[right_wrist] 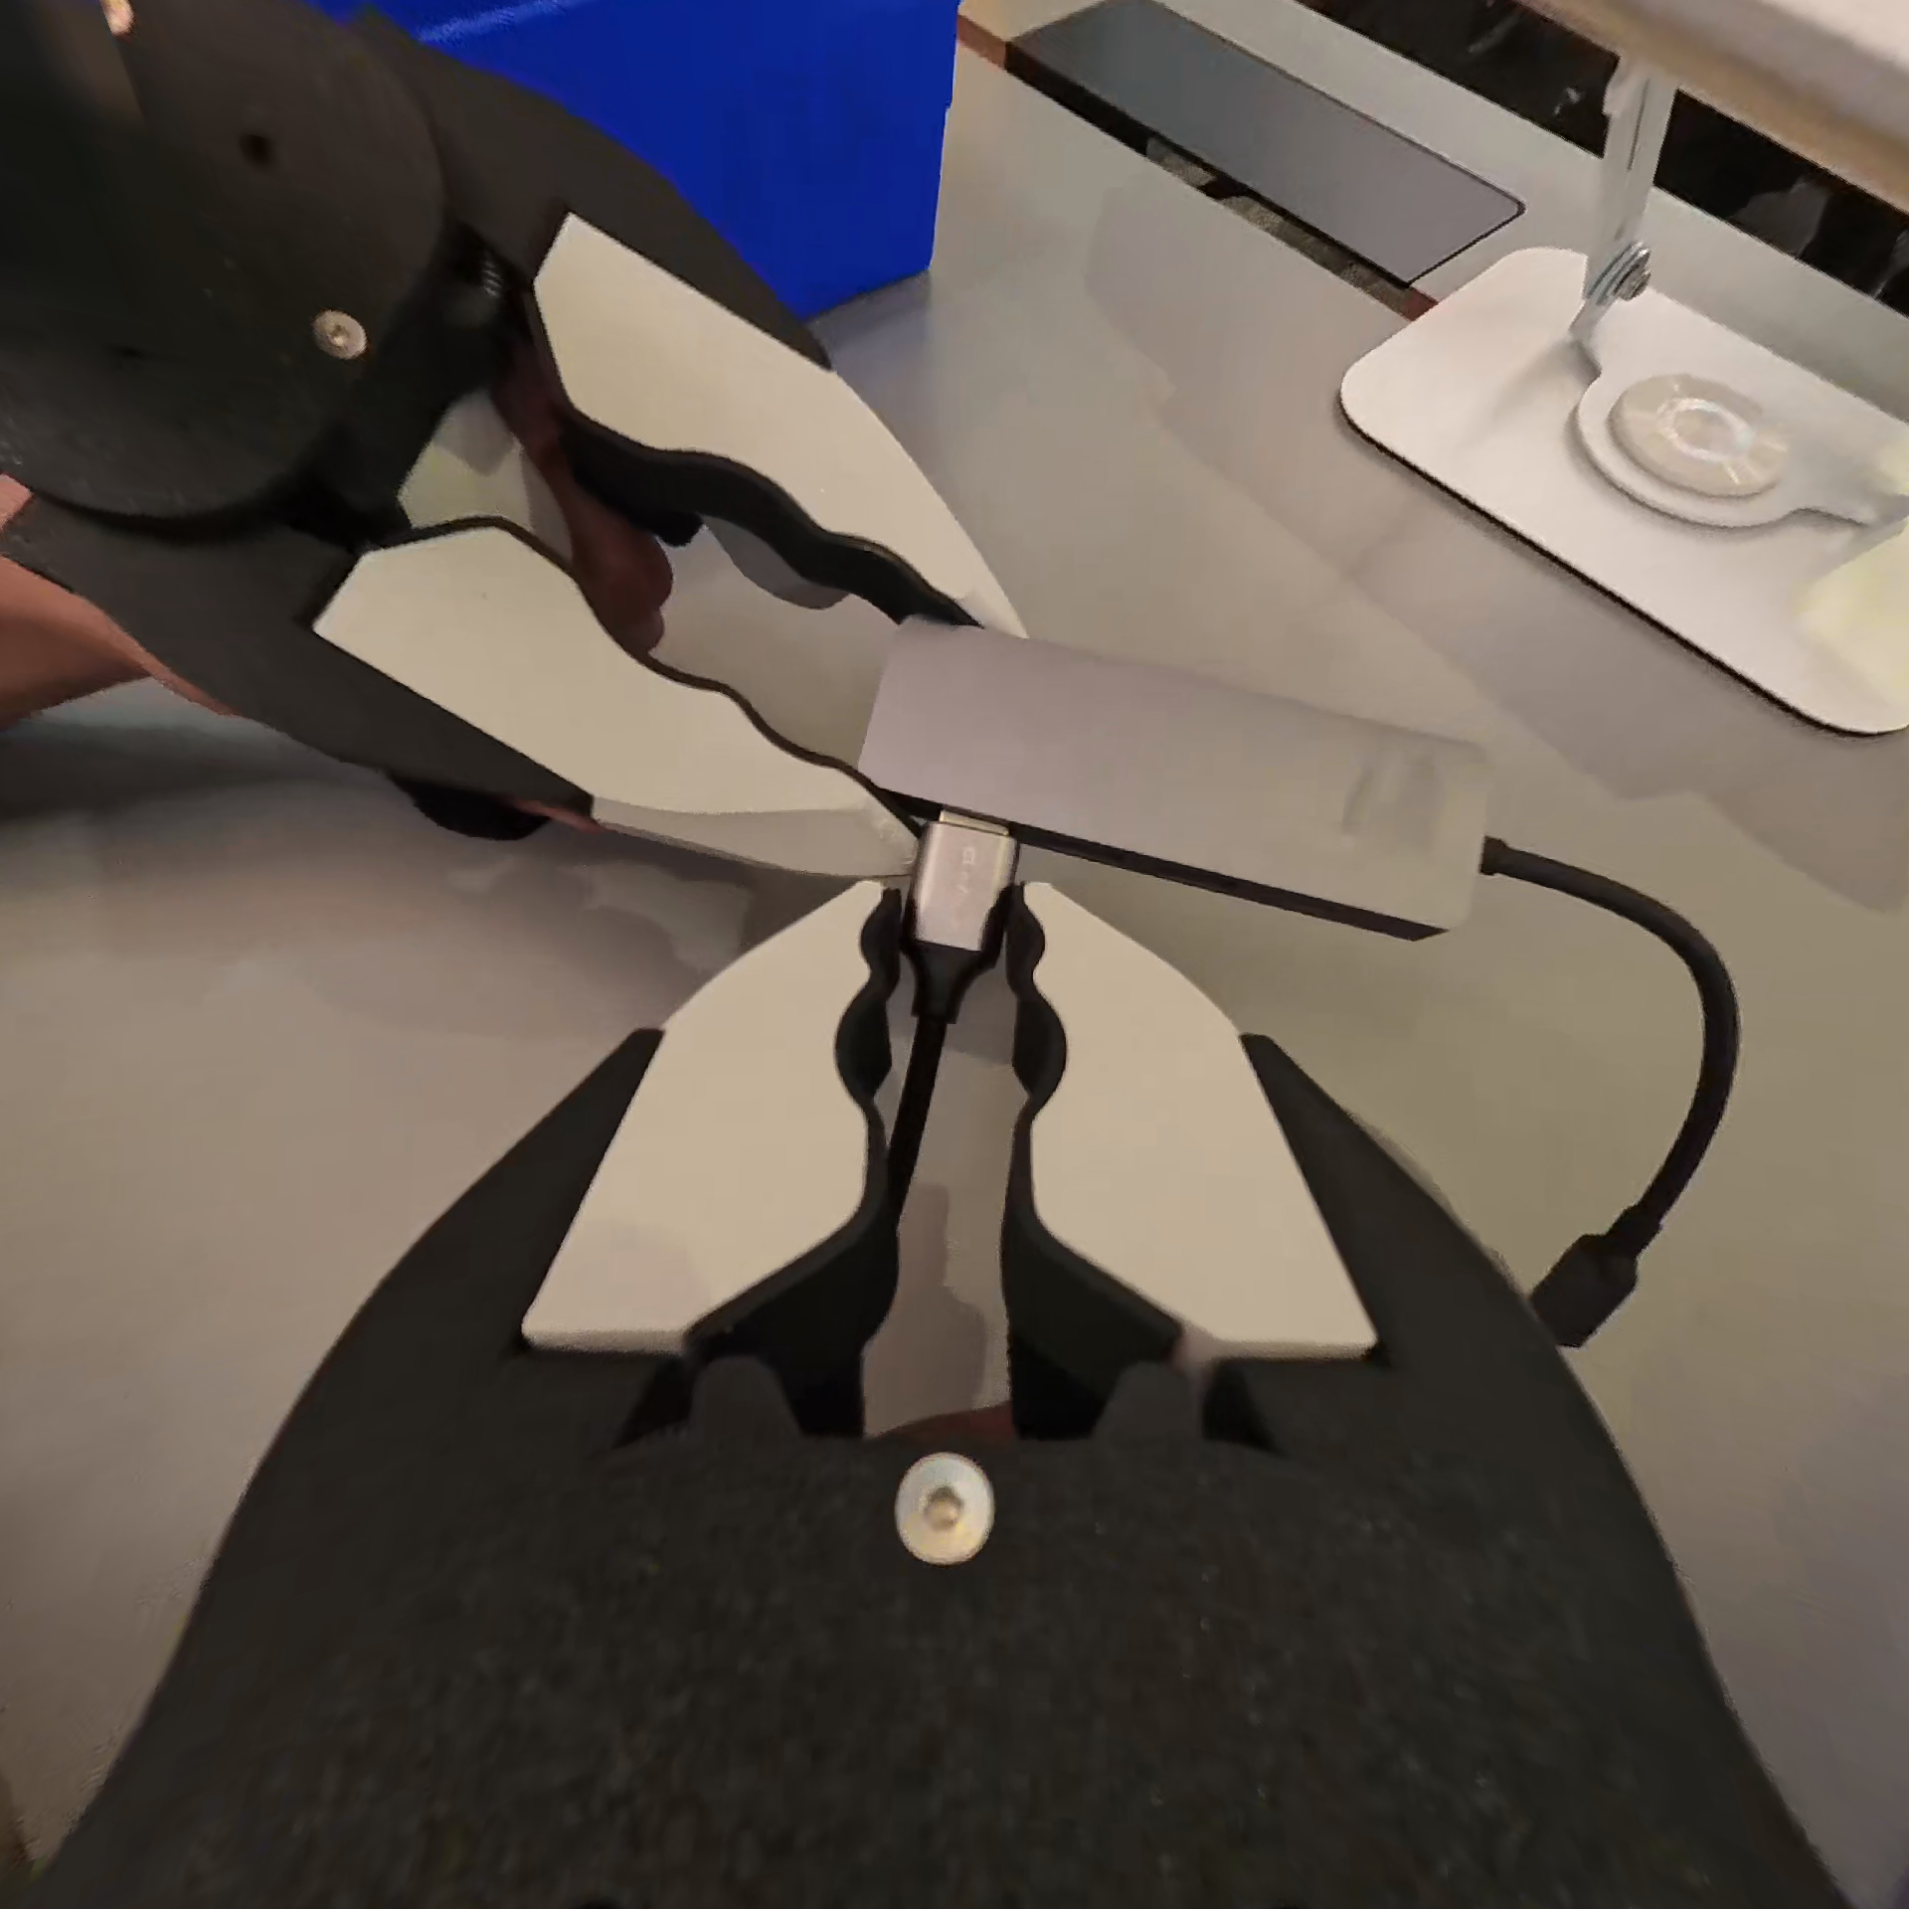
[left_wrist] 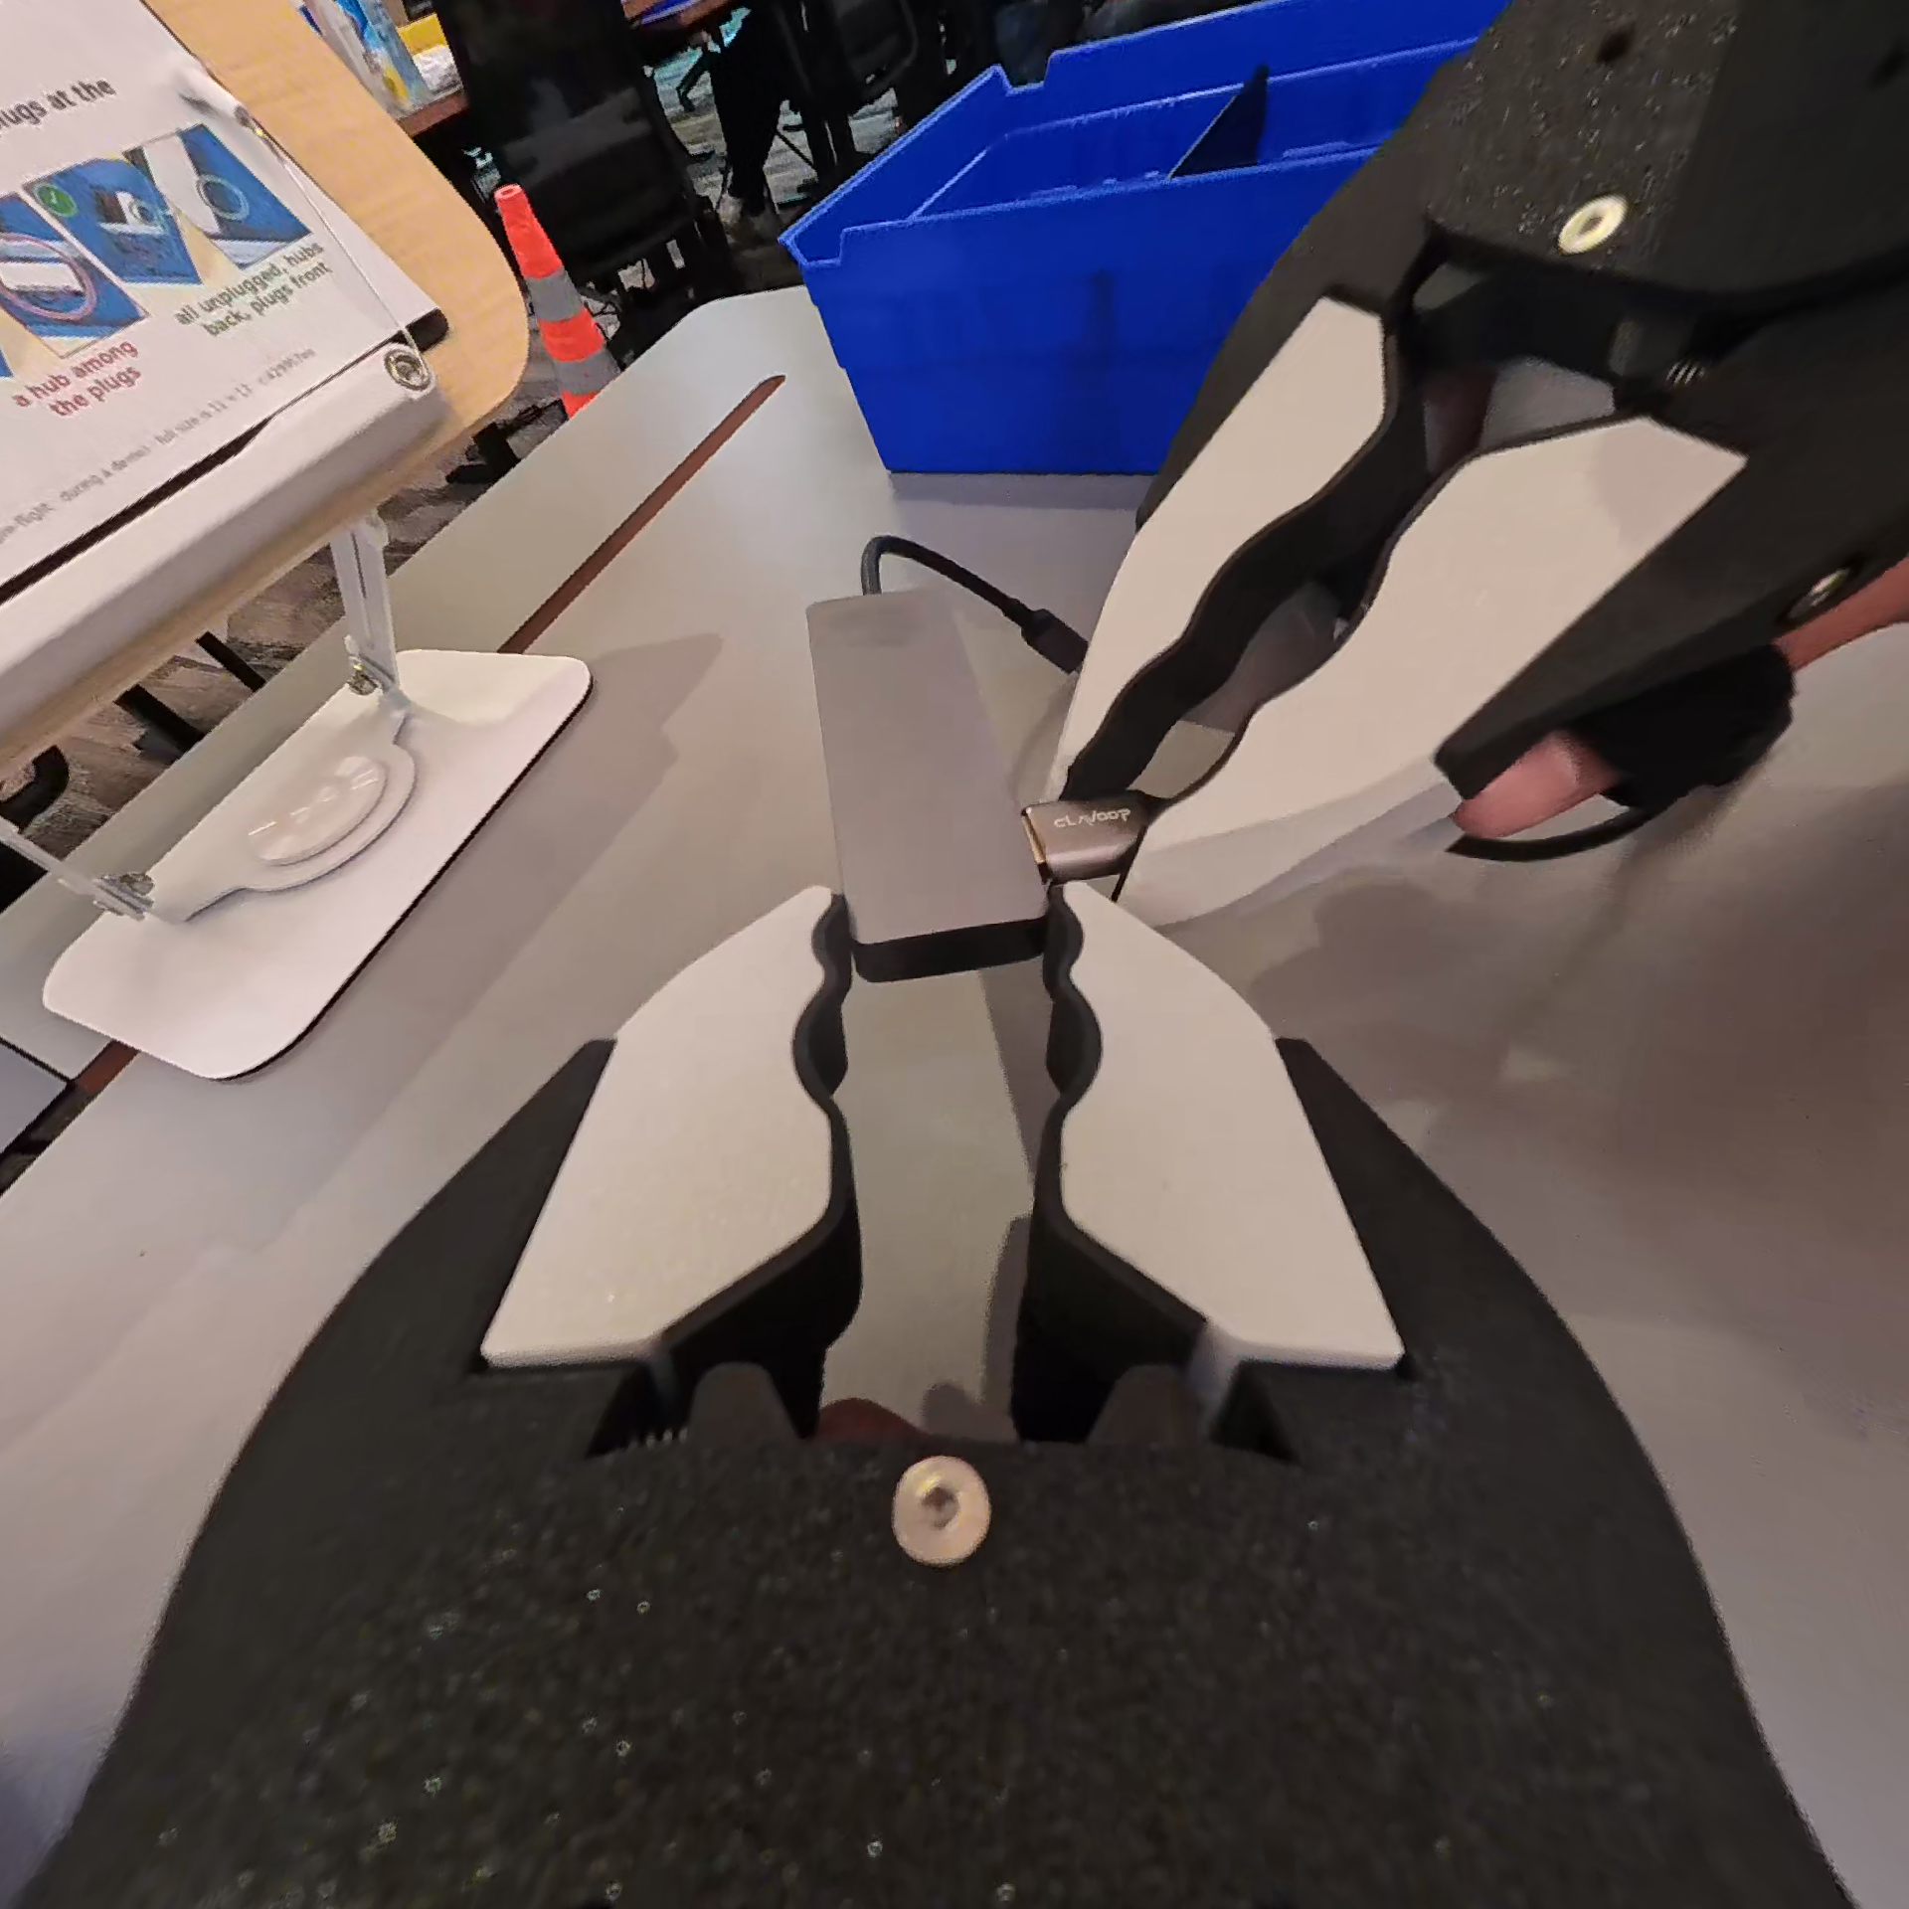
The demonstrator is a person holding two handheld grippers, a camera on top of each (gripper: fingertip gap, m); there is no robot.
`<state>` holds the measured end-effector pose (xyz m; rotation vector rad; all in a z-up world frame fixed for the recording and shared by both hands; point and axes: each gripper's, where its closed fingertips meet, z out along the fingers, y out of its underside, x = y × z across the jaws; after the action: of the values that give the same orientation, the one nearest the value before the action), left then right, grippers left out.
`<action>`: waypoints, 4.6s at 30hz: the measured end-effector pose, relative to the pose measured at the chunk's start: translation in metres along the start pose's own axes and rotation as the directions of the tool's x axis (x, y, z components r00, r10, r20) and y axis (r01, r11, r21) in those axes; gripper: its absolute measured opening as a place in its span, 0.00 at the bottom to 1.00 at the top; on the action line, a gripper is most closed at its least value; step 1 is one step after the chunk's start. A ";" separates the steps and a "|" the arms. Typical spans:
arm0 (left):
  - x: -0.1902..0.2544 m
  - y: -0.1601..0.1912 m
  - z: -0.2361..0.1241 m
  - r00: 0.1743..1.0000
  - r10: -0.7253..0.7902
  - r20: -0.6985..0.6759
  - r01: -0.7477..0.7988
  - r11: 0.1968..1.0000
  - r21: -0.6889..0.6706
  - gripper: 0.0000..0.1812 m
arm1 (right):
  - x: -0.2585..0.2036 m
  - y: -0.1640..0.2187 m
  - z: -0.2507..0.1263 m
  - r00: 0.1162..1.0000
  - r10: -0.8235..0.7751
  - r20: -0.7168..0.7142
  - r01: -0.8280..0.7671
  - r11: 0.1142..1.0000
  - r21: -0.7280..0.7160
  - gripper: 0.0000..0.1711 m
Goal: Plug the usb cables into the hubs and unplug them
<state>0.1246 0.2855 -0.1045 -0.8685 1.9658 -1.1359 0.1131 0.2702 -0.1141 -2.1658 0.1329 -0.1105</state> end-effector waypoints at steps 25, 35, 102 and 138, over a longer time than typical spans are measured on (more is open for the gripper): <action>-0.005 -0.003 0.008 0.989 -0.050 0.138 0.052 0.999 -0.011 0.20 | 0.011 0.002 -0.006 0.996 0.048 -0.077 -0.047 0.999 0.016 0.11; -0.048 0.011 -0.047 0.921 -0.176 0.348 0.182 0.983 0.018 0.20 | 0.027 0.008 -0.036 0.993 0.031 -0.114 -0.029 0.999 0.026 0.11; -0.012 0.042 -0.095 0.732 -0.303 0.611 0.291 0.949 0.122 0.20 | 0.152 -0.064 -0.220 0.887 -0.158 -0.435 0.218 0.972 0.091 0.11; -0.009 0.044 -0.089 0.746 -0.272 0.607 0.284 0.956 0.079 0.20 | 0.110 -0.002 -0.172 0.977 0.060 -0.204 0.017 0.935 0.354 0.18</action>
<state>0.0470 0.3489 -0.1088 -1.3784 1.3289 -0.8355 0.1994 0.1156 -0.0129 -1.7865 0.2400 -0.3286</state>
